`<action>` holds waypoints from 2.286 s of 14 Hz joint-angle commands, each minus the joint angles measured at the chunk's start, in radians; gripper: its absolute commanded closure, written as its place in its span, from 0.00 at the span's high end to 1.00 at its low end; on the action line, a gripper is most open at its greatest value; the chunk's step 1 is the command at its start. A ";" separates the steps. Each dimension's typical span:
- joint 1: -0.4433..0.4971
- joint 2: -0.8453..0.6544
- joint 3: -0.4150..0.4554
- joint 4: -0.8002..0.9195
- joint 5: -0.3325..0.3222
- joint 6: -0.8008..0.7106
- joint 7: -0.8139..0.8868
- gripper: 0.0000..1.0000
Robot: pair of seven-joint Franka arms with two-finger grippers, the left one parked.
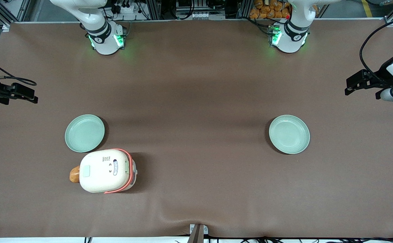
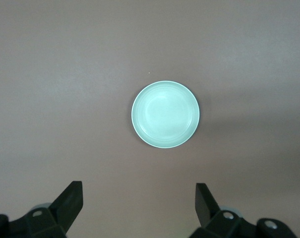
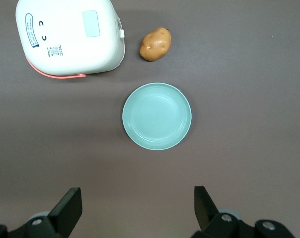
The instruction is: Press rice cooker button with right arm
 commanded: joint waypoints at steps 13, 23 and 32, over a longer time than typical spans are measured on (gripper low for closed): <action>0.025 -0.007 0.007 -0.006 0.015 -0.018 -0.007 1.00; 0.127 0.132 0.020 -0.016 0.015 0.241 0.005 1.00; 0.157 0.324 0.018 -0.015 0.014 0.577 0.003 0.25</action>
